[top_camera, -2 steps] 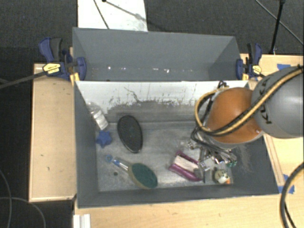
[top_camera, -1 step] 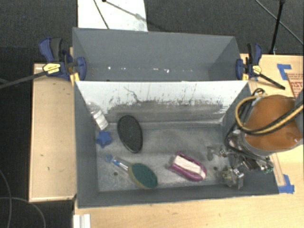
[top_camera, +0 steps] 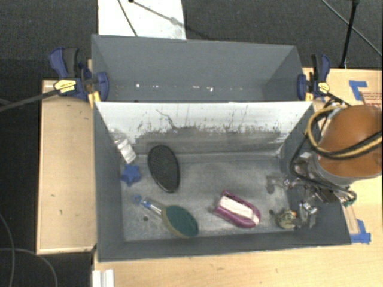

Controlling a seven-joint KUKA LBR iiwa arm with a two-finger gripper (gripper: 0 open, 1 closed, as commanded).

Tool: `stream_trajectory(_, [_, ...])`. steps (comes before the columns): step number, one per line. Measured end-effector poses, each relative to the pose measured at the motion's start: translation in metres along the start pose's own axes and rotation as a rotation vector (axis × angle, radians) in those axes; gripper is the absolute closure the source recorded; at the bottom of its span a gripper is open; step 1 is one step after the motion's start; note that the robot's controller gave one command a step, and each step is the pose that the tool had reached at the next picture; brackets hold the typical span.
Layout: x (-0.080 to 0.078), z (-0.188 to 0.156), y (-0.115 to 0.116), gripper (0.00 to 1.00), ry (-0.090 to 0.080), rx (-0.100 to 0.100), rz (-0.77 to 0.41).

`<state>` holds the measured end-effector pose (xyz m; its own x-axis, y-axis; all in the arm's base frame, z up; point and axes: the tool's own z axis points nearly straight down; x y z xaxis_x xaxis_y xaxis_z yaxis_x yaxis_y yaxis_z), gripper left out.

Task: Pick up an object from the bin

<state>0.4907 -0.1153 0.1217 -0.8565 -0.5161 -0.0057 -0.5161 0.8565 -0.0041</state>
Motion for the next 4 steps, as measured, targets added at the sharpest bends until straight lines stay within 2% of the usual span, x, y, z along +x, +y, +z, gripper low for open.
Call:
stream_trajectory(1, [-0.007, 0.044, -0.025, 0.00, -0.006, -0.028, -0.429])
stream_trajectory(2, [0.015, 0.049, 0.005, 0.00, 0.007, -0.008, -0.416])
stream_trajectory(3, [0.015, 0.048, 0.003, 1.00, 0.004, -0.005, -0.409])
stream_trajectory(4, [0.009, -0.044, -0.016, 1.00, -0.001, 0.003, -0.433])
